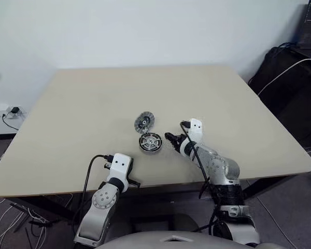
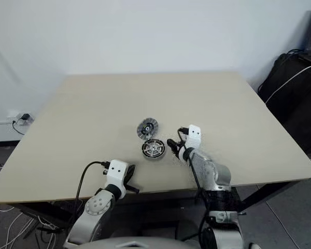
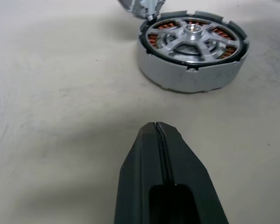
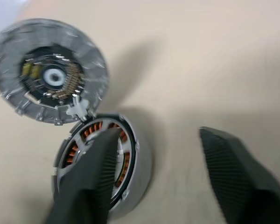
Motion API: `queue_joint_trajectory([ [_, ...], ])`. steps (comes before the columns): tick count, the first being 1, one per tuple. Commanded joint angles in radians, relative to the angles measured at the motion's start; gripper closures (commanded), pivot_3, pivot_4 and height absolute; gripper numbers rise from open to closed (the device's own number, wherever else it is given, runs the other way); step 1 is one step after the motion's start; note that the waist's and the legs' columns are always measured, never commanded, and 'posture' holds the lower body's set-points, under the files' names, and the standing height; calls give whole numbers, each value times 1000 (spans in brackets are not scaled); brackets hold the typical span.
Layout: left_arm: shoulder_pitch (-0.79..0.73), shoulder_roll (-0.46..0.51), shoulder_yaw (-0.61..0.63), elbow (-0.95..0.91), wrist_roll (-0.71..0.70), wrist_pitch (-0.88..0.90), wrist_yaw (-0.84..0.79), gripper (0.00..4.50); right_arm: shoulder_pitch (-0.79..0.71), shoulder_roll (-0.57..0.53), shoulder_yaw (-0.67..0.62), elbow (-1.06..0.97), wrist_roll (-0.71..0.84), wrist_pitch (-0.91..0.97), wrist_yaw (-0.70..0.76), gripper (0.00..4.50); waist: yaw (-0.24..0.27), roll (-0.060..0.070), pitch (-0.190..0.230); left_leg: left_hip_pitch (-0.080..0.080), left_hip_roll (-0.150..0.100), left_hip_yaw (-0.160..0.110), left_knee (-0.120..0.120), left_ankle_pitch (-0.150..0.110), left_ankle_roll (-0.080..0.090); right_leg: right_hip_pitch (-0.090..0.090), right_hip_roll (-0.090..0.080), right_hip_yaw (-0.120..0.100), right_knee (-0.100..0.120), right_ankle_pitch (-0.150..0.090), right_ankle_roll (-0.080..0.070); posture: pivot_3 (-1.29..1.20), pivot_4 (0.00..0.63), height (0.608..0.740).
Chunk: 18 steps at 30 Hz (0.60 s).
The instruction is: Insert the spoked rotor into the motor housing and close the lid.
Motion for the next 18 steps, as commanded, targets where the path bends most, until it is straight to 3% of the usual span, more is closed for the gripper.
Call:
queue_joint_trajectory([
  [1,-18,-6,-4,-27,3,-15,0,4500,-20,-28,144,-38,-136,-112,42,3013,0,0,0,1,0,0,0,0,0,1,0,0,0,0,0,0,0,740],
  [6,-22,-6,-6,-22,3,-17,-1,4500,-59,-64,312,55,-324,-226,72,4473,1,-1,0,1,0,0,0,0,0,1,0,0,0,0,0,0,0,740],
  [18,-8,-11,0,-33,4,-20,16,4500,-137,12,329,226,-417,-293,122,4473,7,-1,0,1,0,0,0,2,-4,1,0,0,0,0,0,0,0,740],
])
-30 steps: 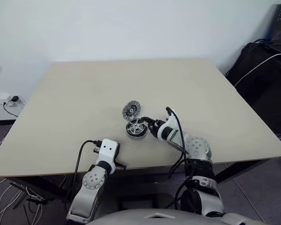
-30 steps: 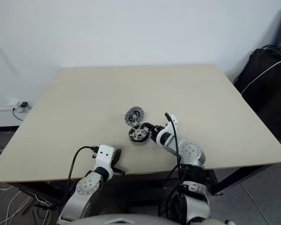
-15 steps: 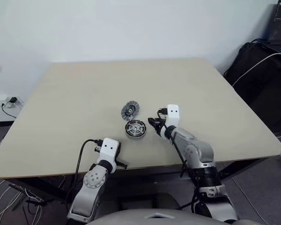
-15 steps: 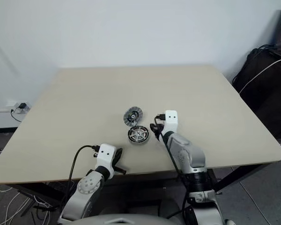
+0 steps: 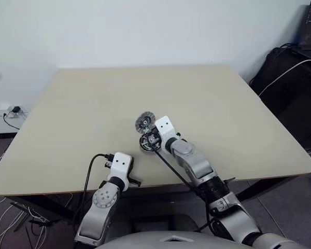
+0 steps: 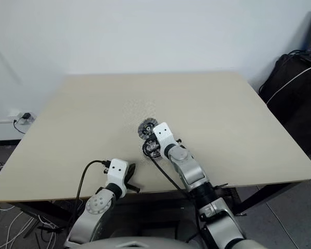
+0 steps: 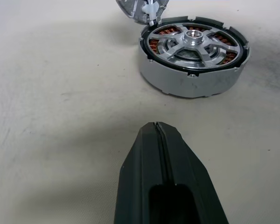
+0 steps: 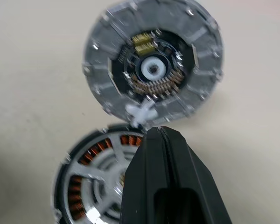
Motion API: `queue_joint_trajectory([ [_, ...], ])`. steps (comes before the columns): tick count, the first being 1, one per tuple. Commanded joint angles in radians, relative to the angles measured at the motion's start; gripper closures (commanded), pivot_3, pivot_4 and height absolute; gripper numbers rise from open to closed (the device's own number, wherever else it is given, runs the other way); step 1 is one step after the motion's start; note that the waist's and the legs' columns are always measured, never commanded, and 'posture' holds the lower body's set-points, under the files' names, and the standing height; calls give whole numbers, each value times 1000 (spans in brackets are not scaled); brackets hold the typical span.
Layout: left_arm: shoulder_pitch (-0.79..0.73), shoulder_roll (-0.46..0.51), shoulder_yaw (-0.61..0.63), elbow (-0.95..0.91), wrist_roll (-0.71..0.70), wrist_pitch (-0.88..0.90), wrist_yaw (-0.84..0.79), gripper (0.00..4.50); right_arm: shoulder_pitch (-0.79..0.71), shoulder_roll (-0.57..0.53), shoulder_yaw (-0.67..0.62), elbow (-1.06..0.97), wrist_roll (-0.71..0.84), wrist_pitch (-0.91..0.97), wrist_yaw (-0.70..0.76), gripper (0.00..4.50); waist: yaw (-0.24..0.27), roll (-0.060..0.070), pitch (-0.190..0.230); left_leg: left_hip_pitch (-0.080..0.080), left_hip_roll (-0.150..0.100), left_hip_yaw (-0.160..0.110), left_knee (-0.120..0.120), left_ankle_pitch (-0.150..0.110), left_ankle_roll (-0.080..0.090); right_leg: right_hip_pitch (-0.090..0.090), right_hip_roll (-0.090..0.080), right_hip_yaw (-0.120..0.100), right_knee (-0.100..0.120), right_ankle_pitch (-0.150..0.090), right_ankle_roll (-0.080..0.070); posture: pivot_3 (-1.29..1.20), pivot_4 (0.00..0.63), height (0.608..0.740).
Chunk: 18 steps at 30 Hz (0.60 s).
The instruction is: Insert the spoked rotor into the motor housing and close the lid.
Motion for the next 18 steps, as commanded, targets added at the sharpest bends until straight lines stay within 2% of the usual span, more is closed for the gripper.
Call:
queue_joint_trajectory([
  [1,-5,-7,3,-34,4,-19,8,4500,-17,16,-5,28,-20,-17,18,4473,1,0,0,0,0,0,0,0,0,0,0,0,0,0,0,0,0,740],
  [7,-1,-9,5,-36,3,-20,12,4500,-9,33,-1,92,-38,45,47,4473,-1,0,0,0,0,0,0,0,-1,0,0,0,0,0,0,0,0,740],
  [12,-2,-9,5,-34,3,-20,11,4500,-2,34,-21,44,-32,46,70,4473,-1,0,-1,2,0,0,0,-1,2,2,0,0,0,0,0,0,0,740],
  [18,-4,-11,1,-30,3,-20,10,4500,-13,-55,14,-83,-53,25,176,4473,0,0,-1,1,0,0,0,-1,1,1,0,0,0,0,0,0,0,740],
])
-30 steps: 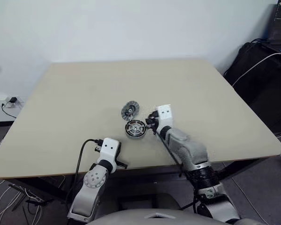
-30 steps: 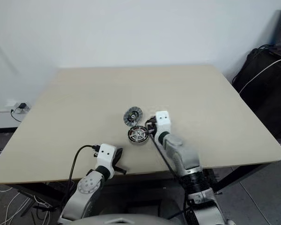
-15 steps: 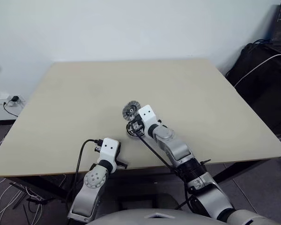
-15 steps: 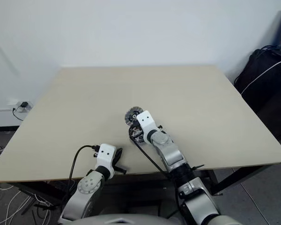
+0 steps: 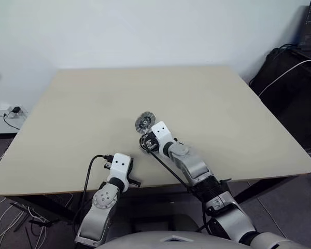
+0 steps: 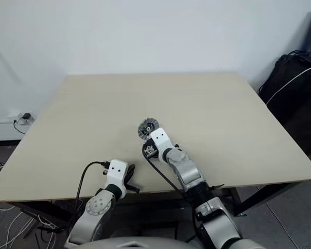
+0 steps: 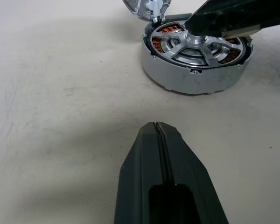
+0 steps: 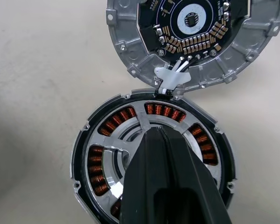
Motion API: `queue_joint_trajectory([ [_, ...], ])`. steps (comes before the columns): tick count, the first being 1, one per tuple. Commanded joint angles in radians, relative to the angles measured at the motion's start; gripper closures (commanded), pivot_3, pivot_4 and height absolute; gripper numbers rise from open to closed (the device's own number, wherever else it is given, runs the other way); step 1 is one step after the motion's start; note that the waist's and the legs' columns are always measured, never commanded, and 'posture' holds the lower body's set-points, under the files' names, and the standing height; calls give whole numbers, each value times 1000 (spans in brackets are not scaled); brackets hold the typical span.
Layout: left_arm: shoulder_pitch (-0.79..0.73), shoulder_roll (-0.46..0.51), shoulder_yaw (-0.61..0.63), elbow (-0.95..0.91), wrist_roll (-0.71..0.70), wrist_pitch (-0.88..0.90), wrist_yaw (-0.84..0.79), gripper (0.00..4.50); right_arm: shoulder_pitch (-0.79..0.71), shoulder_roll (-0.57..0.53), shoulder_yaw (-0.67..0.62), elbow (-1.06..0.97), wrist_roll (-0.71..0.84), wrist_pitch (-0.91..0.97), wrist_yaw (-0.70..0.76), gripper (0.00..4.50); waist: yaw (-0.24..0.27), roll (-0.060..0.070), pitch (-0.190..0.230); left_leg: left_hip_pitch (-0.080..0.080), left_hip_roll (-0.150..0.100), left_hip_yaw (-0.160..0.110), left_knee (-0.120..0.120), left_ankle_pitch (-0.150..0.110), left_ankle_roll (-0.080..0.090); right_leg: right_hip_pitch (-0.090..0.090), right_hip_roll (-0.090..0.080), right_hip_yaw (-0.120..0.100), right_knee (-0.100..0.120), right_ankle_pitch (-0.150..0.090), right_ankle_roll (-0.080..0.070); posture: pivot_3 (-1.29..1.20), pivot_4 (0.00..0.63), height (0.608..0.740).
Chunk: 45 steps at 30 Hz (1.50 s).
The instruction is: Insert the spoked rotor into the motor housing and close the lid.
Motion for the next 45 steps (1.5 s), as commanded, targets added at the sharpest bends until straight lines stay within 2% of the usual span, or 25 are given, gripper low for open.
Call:
queue_joint_trajectory([
  [1,-13,-7,-2,-30,3,-20,2,4500,-26,-65,30,-130,-19,-14,99,4473,0,0,0,0,0,0,0,0,0,0,0,0,0,0,0,0,0,740],
  [2,-14,-7,-3,-28,3,-20,2,4500,-32,-93,48,-153,-25,-19,135,4473,0,0,0,0,0,0,0,0,0,0,0,0,0,0,0,0,0,740],
  [5,-18,-10,-6,-22,4,-21,1,4500,-61,-185,109,-215,-57,-49,247,3936,0,0,0,0,0,0,0,-1,1,0,0,0,0,0,0,0,0,740],
  [11,-26,-16,-8,-12,5,-29,1,4500,-127,-366,272,-297,-157,-110,493,2023,1,-1,0,1,0,-1,0,-1,2,1,0,0,0,0,0,0,0,740],
  [14,-29,-19,-9,-8,6,-31,3,4500,-156,-407,319,-301,-188,-130,582,2023,2,-1,0,1,0,-1,1,-1,2,1,0,0,0,0,0,0,0,740],
  [18,-29,-21,-7,-5,8,-35,9,4500,-193,-410,355,-252,-231,-166,633,2023,2,-1,0,1,0,-1,1,-1,2,1,0,0,0,0,0,0,0,740],
  [31,-19,-16,1,-11,10,-43,25,4500,-268,-311,351,38,-295,-250,651,2023,3,-2,1,1,-1,0,1,2,-2,2,0,-1,0,0,0,0,0,740],
  [39,-20,-16,4,-10,9,-48,31,4500,-273,-301,348,108,-318,-272,673,2023,2,-2,0,2,-1,0,1,2,-3,3,0,-1,0,0,0,0,0,740],
  [45,-24,-24,7,-4,0,-57,33,4500,-262,-285,337,123,-335,-279,652,3883,2,-2,0,3,-1,-1,1,2,-3,3,0,0,1,0,0,0,0,740],
])
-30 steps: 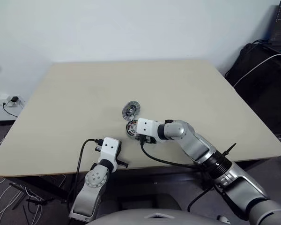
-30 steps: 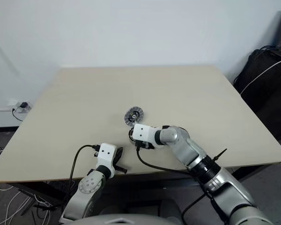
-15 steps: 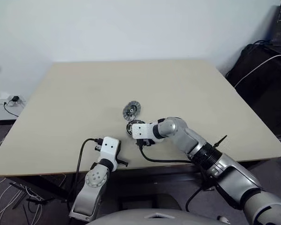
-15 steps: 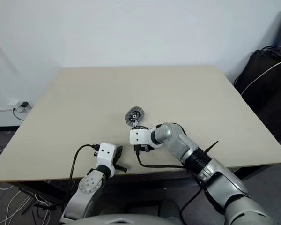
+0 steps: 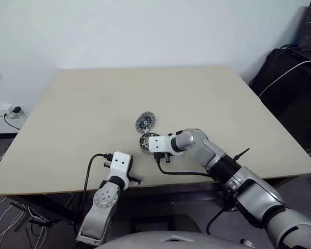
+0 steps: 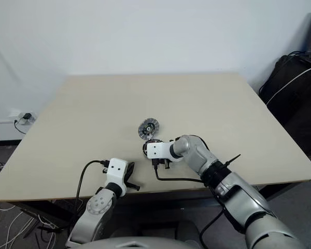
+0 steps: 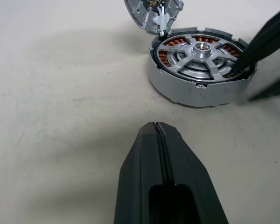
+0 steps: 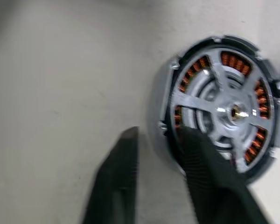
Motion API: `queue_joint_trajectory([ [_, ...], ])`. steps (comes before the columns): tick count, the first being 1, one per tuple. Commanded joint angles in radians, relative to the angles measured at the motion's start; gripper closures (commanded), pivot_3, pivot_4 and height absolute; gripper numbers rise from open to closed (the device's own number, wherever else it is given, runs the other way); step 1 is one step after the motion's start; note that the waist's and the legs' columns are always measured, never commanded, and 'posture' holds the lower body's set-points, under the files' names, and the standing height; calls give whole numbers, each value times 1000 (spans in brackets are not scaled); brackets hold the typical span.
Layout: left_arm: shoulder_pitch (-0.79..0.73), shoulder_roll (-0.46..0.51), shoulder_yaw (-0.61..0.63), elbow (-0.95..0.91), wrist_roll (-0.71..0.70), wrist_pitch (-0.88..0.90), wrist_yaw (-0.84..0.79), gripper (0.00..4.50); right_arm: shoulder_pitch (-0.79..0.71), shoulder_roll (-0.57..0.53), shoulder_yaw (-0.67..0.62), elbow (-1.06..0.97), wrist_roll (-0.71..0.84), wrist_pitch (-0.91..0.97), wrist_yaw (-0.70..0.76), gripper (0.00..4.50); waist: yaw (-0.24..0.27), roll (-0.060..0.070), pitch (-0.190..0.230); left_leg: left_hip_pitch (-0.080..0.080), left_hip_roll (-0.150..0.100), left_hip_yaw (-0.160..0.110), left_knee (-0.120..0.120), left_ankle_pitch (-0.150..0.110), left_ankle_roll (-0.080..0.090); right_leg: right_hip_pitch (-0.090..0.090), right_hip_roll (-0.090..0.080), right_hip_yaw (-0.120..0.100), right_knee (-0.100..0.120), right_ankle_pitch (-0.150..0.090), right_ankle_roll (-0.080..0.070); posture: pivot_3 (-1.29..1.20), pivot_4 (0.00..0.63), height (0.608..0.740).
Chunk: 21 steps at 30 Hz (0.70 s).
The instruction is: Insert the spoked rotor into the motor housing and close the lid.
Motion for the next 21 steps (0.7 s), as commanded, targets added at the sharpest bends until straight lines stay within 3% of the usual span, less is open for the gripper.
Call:
queue_joint_trajectory([
  [1,-14,-17,8,-11,-7,-33,4,4500,-5,18,-24,10,-11,-9,-11,4213,0,-1,-1,0,0,0,0,0,0,0,0,0,0,0,0,0,0,740],
  [2,-14,-18,8,-12,-9,-33,4,4500,-4,20,-27,11,-15,-10,-16,4405,-1,-1,-1,0,0,0,0,0,0,0,0,0,0,0,0,0,0,740],
  [12,-12,-16,3,-13,-4,-30,1,4500,28,31,-63,-31,-33,12,-83,4410,-1,-1,-1,2,0,0,0,2,1,0,0,0,2,2,-3,0,0,740],
  [21,-6,-21,-11,-2,-2,-30,0,4500,195,29,-208,-367,8,292,-159,4411,10,-1,0,-3,0,-1,0,3,0,-3,0,0,2,2,-2,0,0,740],
])
